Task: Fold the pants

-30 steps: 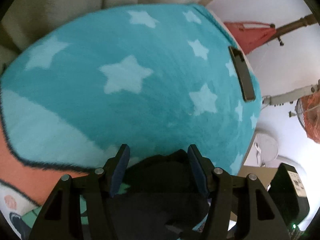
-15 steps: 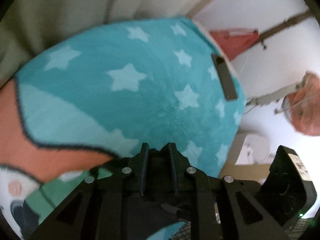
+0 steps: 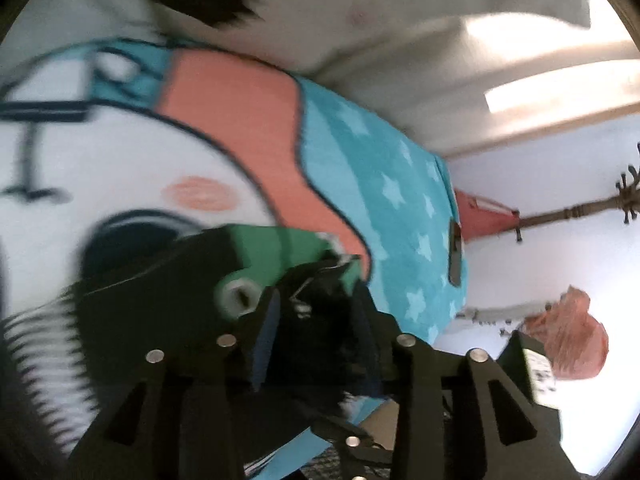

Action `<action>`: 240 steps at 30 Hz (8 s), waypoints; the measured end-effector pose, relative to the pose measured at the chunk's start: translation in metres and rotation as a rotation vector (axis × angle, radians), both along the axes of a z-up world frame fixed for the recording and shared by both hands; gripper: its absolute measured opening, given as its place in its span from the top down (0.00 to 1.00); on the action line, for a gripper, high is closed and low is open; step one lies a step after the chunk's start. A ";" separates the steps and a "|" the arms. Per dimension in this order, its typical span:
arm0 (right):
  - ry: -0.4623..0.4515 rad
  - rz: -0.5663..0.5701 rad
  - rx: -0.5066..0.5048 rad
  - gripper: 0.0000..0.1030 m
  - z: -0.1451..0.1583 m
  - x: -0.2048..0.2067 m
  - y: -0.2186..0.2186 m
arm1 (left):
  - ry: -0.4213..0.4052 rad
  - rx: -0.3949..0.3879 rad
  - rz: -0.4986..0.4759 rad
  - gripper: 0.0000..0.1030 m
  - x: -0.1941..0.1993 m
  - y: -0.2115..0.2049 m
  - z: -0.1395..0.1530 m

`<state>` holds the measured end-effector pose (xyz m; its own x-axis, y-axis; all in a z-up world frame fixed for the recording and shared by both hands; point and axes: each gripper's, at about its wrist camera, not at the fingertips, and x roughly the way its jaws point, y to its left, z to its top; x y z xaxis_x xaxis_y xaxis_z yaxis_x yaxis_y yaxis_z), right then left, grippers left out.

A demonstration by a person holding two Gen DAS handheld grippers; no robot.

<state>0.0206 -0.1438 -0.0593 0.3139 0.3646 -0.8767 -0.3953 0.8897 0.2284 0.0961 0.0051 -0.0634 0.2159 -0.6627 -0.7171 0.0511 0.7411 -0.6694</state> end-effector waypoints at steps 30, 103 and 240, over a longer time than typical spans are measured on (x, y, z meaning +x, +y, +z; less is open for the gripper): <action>0.168 -0.217 -0.012 0.42 -0.025 0.038 0.046 | -0.424 0.389 0.304 0.37 -0.112 0.165 0.097; 0.199 -0.255 0.263 0.70 0.071 0.051 0.033 | -0.159 0.121 -0.183 0.81 -0.083 0.001 0.034; 0.263 -0.301 0.310 0.24 -0.019 0.026 -0.078 | 0.060 0.163 0.201 0.38 -0.036 0.029 -0.038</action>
<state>0.0468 -0.2223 -0.0787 0.2279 0.5479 -0.8049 -0.0255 0.8297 0.5576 0.0600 0.0336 -0.1012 0.2854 -0.4853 -0.8265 -0.1441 0.8308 -0.5376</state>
